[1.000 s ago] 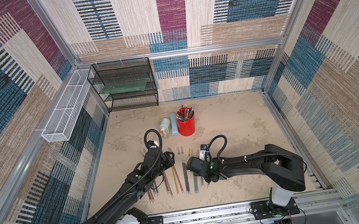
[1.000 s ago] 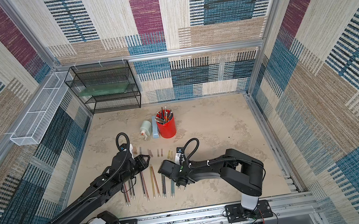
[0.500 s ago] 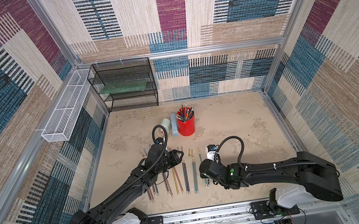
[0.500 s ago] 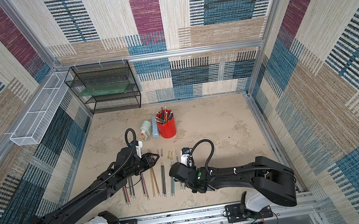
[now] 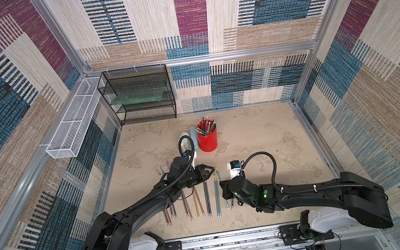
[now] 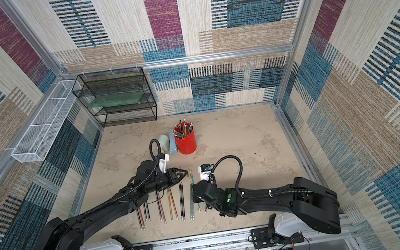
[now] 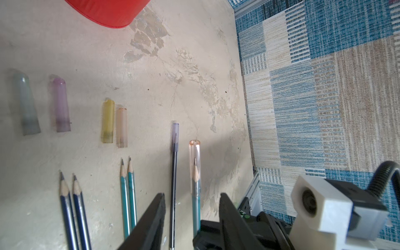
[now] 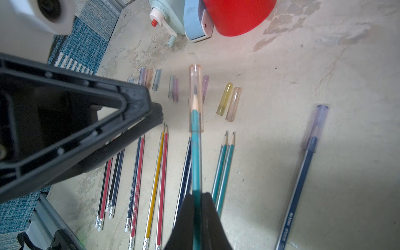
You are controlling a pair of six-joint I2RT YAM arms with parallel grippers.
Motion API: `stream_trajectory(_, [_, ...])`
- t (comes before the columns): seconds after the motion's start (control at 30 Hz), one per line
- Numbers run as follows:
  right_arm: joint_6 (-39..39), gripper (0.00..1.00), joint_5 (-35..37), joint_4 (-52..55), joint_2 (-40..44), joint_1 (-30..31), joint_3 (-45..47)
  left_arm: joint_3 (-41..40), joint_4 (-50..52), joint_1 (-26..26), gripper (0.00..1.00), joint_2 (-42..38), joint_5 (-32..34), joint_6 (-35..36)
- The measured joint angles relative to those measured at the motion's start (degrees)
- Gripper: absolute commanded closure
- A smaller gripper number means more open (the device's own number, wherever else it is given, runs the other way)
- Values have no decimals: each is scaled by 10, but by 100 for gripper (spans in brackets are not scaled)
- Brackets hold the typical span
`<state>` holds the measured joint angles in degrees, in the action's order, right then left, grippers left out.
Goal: Remove the protective cover of the pencils
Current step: Pick up the pencil from the center of the board, then remove the protective sleeve from the pencil.
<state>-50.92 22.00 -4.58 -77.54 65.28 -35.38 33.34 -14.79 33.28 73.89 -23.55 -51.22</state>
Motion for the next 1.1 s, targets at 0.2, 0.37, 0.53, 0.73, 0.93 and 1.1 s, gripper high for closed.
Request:
stream_trajectory(0.2, [6, 100, -8, -7, 4, 0, 3, 7, -17, 1, 61, 20, -13, 0])
stream_trajectory(0.37, [12, 100, -15, -16, 4, 0, 3, 13, -25, 3, 64, 30, -22, 0])
stream_trajectory(0.53, [17, 100, -21, -20, 4, 0, 2, 17, -25, 4, 65, 38, -23, 0])
stream_trajectory(0.73, [19, 100, -25, -21, 11, 0, 3, 21, -26, 6, 69, 42, -23, 0])
stream_trajectory(0.93, [21, 100, -28, -22, 11, 1, 3, 24, -26, 7, 77, 48, -23, 0])
stream_trajectory(1.1, [21, 100, -35, -29, 9, 2, 3, 26, -25, 7, 78, 52, -22, 0])
